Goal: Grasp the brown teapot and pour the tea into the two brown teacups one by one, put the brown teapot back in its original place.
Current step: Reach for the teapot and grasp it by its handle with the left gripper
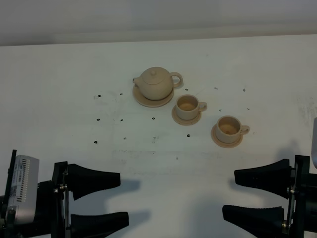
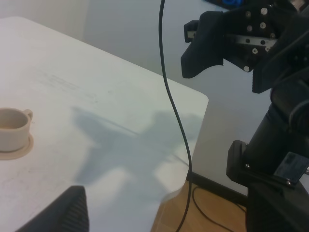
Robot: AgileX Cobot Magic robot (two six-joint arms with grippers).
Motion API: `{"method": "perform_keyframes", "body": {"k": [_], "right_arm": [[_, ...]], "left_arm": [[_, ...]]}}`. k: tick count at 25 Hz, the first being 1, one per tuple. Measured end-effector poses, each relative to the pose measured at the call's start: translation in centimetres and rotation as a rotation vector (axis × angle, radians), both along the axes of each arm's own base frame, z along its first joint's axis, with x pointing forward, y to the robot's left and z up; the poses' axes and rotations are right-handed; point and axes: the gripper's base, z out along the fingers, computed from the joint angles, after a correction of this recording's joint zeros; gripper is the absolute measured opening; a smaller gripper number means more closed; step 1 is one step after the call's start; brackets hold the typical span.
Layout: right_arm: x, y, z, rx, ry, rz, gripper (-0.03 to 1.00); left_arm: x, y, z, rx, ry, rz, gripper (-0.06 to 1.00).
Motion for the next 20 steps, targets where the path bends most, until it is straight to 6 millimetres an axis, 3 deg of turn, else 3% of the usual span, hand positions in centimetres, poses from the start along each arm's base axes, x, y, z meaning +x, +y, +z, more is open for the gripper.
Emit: {"method": "perform_keyframes", "body": {"k": [20], "right_arm": [[0.01,0.00,0.03,0.004,0.001,-0.002,0.60]], "left_arm": [[0.00,0.00,0.00,0.000,0.000,0.000,0.62]]}}
